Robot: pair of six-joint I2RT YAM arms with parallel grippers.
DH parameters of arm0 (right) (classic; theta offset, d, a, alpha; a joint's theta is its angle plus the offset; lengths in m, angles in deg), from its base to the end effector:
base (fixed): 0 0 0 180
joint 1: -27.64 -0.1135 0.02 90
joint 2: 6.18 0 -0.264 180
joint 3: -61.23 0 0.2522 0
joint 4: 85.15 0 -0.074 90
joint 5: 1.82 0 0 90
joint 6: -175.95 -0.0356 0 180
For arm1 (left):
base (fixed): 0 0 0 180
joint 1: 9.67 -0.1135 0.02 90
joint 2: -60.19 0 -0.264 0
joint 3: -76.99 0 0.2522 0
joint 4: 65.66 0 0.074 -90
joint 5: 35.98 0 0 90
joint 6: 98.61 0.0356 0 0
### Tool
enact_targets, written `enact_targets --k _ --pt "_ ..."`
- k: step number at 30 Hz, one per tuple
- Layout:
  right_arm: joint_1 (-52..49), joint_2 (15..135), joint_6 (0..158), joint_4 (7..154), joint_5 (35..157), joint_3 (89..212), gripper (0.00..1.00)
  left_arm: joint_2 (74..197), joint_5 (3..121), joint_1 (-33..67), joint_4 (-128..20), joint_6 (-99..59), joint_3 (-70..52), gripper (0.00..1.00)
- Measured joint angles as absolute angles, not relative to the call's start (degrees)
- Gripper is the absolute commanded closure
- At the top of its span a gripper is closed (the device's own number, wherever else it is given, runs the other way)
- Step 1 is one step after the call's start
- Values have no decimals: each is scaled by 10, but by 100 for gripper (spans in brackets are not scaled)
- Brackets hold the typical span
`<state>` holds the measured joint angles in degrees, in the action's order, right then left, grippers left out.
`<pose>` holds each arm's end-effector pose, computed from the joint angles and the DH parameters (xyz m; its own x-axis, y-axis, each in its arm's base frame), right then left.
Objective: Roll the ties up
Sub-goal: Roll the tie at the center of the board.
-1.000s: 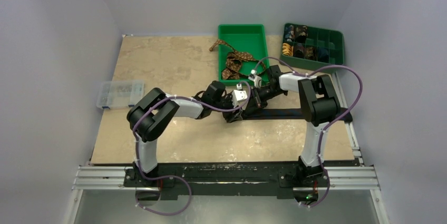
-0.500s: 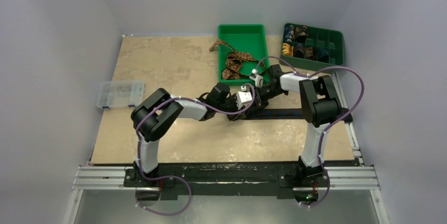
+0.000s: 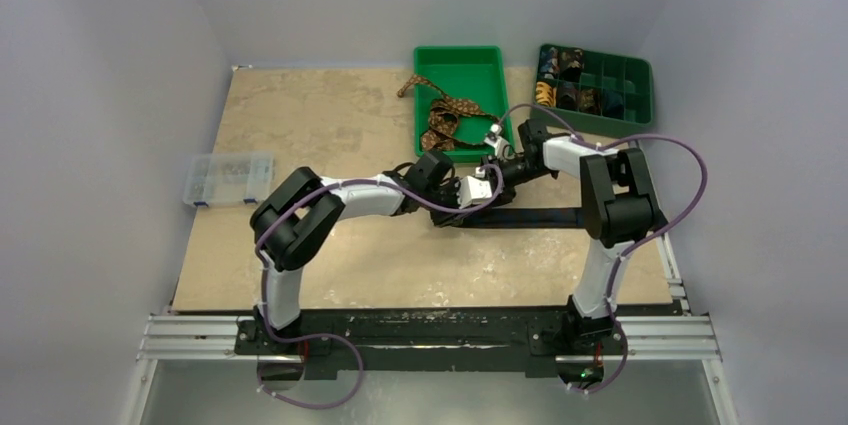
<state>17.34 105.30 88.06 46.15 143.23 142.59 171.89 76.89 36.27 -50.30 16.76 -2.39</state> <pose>0.3422 0.0918 0.1400 -0.9550 -0.1950 -0.2234 -0.2942 0.5284 0.7964 0.2701 -0.2990 0.1450 -0.1029 0.6741 -0.7315 0.9830 0.1814 0.0288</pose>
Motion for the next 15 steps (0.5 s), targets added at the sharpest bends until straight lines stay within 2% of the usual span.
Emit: enact_targets --k 7,8,12,13,15 --pt "141 1055 818 520 1450 1413 54 1729 763 366 -457 176 -55 80" --pt "137 1058 816 523 1448 1413 57 1730 762 366 -453 176 -57 79" --pt "133 1077 819 530 1446 1413 94 1731 761 366 -442 176 -62 77" --pt "134 1080 821 529 1448 1413 100 1731 761 366 -441 176 -63 74" --pt "134 1084 826 523 1453 1417 100 1732 758 366 -439 175 -64 67"
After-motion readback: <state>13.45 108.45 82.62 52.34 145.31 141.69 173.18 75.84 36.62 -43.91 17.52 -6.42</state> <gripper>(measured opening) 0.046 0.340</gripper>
